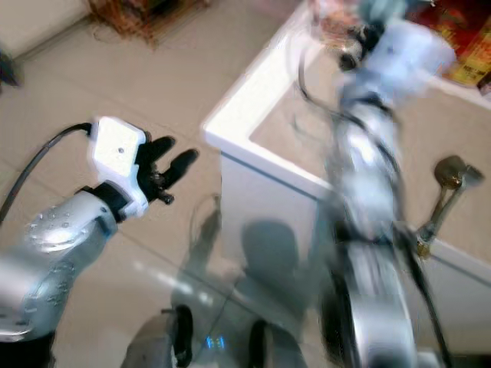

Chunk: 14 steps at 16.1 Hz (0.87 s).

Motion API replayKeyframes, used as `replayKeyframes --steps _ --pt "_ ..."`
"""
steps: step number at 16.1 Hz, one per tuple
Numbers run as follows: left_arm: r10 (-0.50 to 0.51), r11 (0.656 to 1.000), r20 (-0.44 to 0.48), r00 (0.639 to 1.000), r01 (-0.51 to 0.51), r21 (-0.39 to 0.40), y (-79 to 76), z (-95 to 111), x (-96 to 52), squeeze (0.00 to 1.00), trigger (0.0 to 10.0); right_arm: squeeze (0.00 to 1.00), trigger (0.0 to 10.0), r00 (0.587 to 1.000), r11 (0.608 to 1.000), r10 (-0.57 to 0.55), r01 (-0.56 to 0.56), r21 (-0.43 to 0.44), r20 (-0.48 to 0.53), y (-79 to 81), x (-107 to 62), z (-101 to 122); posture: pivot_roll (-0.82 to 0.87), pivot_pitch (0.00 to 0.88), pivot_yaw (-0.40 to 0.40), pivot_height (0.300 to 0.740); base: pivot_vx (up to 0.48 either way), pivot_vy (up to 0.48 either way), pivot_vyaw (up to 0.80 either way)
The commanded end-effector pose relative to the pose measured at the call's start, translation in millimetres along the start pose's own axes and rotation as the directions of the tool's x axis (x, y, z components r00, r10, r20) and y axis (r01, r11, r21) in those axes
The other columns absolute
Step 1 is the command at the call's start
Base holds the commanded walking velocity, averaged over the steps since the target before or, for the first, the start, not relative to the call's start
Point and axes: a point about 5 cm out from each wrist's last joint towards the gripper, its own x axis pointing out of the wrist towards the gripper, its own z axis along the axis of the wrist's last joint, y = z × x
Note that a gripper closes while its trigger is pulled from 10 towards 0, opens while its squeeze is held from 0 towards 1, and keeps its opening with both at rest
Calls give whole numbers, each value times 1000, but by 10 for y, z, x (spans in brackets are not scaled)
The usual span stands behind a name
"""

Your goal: Setting the table

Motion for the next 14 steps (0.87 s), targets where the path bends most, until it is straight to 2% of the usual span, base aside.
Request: replayKeyframes --steps 1,3,5,7,9,10,11,12,14 --pt "42 999 16 999 -42 -1 39 -8 8 0 10000 0 10000 998 999 53 -53 10 31 56 -108 236 44 32 -16 740 0 0 0" --pt "63 998 50 997 -62 -2 82 -1 -14 0 10000 0 10000 996 996 91 -91 -13 13 28 -389 357 31 16 -10 740 0 0 0" --pt "77 997 71 995 -78 17 83 -21 -77 0 10000 0 10000 986 988 148 -150 -22 -78 25 -745 296 30 8 -14 740 0 0 0" --pt "87 995 69 994 -90 33 43 -82 -105 0 10000 0 10000 952 977 176 -199 -70 -252 28 -991 130 39 1 -32 740 0 0 0" --pt "100 994 54 993 -102 31 28 -163 -150 0 10000 0 10000 908 987 113 -151 -63 -404 -18 -1180 -46 50 0 -59 740 0 -204 0" --pt "104 994 51 993 -106 29 28 -180 -159 0 10000 0 10000 898 988 109 -146 -54 -426 -27 -1223 -74 54 0 -64 740 0 -416 0" --pt "118 992 26 993 -119 35 44 -270 -213 0 10000 0 10000 862 976 163 -211 -48 -480 -25 -1459 -139 56 0 -69 740 0 -420 0" --pt "118 992 18 993 -119 42 59 -319 -266 0 10000 0 10000 847 970 198 -242 -26 -493 -23 -1606 -135 53 0 -70 740 0 -420 0" --pt "111 992 20 994 -112 50 76 -331 -285 0 10000 0 10000 845 968 212 -252 -16 -491 -3 -1649 -120 49 0 -61 740 0 -420 0"
